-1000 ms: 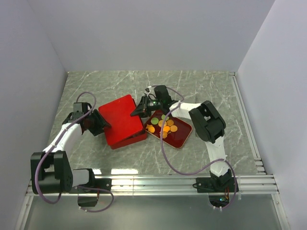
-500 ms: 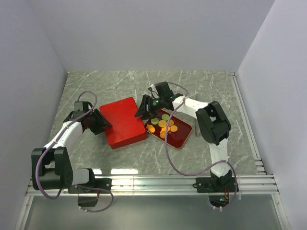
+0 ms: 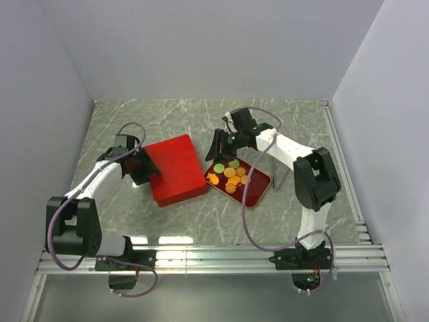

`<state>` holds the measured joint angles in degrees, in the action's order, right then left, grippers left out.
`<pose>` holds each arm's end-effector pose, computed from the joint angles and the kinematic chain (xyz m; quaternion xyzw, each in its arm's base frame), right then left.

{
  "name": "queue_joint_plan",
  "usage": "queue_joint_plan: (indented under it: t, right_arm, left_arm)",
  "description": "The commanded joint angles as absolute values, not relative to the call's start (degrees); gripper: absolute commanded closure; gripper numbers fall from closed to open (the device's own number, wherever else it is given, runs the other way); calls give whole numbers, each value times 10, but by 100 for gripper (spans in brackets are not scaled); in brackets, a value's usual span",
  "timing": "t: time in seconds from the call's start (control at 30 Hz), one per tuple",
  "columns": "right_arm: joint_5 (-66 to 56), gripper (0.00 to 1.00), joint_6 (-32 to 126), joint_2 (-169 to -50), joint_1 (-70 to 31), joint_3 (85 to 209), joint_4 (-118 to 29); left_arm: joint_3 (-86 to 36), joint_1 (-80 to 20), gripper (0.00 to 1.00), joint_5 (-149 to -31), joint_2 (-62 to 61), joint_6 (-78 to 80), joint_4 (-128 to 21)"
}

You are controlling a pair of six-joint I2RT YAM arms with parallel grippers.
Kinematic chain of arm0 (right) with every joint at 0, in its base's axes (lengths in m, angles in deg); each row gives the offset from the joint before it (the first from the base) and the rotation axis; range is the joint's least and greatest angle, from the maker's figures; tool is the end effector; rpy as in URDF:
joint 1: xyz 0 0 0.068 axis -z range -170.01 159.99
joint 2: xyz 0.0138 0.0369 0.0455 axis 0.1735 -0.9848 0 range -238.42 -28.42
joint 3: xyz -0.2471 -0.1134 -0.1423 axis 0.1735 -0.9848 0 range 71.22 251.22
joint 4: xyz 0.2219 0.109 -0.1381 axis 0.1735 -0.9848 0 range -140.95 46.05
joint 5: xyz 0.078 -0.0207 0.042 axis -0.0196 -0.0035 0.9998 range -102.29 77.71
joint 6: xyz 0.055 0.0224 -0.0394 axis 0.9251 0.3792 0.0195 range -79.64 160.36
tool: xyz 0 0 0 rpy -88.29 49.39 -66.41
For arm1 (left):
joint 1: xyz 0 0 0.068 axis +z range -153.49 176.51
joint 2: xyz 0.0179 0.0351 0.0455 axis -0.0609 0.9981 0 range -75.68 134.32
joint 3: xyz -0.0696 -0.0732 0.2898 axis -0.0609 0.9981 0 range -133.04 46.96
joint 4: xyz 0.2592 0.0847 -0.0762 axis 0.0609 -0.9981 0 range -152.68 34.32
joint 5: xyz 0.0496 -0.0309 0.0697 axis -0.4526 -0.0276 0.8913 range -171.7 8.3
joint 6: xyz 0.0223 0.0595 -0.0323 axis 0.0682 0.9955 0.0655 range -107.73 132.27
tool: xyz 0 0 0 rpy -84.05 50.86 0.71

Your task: Pack the cookies

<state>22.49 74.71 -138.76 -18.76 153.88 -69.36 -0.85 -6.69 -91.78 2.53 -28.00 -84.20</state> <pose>0.3894 0.2519 0.2248 -0.0502 0.9087 0.3997 0.1090 0.2875 -0.0263 0.2095 -0.2828 0.9174 -0.1774 0.2166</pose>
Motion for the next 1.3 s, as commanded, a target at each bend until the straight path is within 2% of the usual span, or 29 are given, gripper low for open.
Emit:
queue_joint_plan:
  t: [0.0,0.1,0.2,0.27,0.43,0.5,0.73,0.9,1.27]
  right_arm:
    - [260,49,738,-1314,-195,1528,-673]
    - [341,55,764,-1294,-210,1503,-604]
    - [416,71,803,-1291,-226,1460,-524]
    - [450,79,833,-1296,-233,1444,-485]
    - [496,94,917,-1345,-252,1415,-339]
    - [506,97,940,-1365,-253,1408,-278]
    - [465,100,937,-1464,-219,1359,-278]
    - [401,100,862,-1466,-209,1381,-409]
    - [379,100,833,-1443,-209,1410,-474]
  left_arm:
    - [-45,-81,42,-903,29,-299,-855]
    - [-58,-85,41,-896,32,-305,-863]
    - [-66,-89,41,-896,41,-308,-864]
    - [-73,-92,41,-896,46,-307,-866]
    - [-82,-105,42,-893,53,-310,-870]
    - [-83,-110,42,-893,54,-311,-871]
    - [-89,-118,42,-890,59,-311,-874]
    - [-81,-121,41,-892,54,-318,-866]
    - [-106,-123,39,-881,58,-311,-878]
